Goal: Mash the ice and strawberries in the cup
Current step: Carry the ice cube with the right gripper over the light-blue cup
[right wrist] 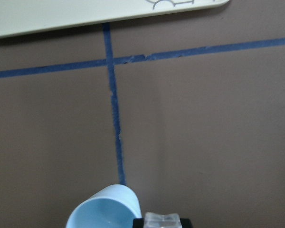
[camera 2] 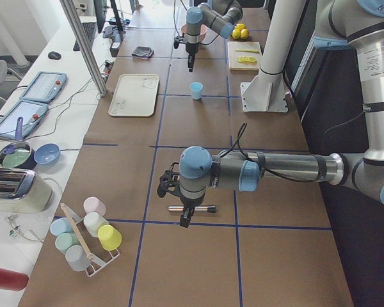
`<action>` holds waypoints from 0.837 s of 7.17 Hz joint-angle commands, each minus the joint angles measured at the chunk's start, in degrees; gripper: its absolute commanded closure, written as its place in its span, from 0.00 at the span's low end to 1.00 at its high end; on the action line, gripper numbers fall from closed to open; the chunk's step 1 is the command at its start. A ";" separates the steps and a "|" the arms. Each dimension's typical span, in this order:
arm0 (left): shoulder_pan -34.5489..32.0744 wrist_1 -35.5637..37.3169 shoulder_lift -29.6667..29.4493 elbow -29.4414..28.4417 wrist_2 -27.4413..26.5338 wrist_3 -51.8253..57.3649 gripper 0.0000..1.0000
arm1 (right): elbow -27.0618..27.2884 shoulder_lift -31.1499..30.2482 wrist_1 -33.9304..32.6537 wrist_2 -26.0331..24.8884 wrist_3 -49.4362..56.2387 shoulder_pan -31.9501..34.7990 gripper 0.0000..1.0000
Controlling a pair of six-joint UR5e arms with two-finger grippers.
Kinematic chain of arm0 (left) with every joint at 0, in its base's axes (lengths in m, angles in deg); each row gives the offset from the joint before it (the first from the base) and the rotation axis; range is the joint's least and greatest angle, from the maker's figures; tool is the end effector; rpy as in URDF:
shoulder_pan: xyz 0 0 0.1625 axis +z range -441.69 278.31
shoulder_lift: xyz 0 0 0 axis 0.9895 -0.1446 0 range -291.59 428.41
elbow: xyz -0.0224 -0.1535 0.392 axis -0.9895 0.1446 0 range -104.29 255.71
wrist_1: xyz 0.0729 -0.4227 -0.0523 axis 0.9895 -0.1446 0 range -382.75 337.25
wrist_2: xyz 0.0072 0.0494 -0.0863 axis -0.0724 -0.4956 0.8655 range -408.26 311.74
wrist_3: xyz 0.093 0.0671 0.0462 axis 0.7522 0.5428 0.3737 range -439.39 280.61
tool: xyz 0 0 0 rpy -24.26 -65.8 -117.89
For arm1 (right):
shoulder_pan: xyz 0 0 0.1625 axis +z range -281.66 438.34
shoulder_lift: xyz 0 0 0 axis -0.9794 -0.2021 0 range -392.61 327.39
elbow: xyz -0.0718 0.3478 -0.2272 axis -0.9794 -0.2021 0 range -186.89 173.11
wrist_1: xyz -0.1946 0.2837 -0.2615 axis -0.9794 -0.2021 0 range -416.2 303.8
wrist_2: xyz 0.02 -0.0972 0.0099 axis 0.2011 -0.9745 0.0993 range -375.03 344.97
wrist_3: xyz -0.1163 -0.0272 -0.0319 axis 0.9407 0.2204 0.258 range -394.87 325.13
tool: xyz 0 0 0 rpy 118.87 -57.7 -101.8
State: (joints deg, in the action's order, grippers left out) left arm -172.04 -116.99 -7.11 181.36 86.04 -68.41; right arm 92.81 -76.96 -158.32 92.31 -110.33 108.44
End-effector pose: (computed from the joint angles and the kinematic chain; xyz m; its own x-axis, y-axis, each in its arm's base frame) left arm -0.0495 -0.4128 0.6411 0.7041 0.2499 -0.6646 -0.1304 0.9656 0.2249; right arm -0.5474 -0.4288 0.1367 0.6860 0.1207 0.7175 -0.1342 0.9902 -0.0382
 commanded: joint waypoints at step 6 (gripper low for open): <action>0.00 -0.07 -0.07 -0.09 0.00 0.00 0.00 | -4.69 1.90 3.78 -4.07 -4.69 -5.14 0.02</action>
State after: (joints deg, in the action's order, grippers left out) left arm -172.04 -117.06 -7.18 181.27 86.04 -68.41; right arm 88.20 -75.02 -154.57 88.26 -115.01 103.37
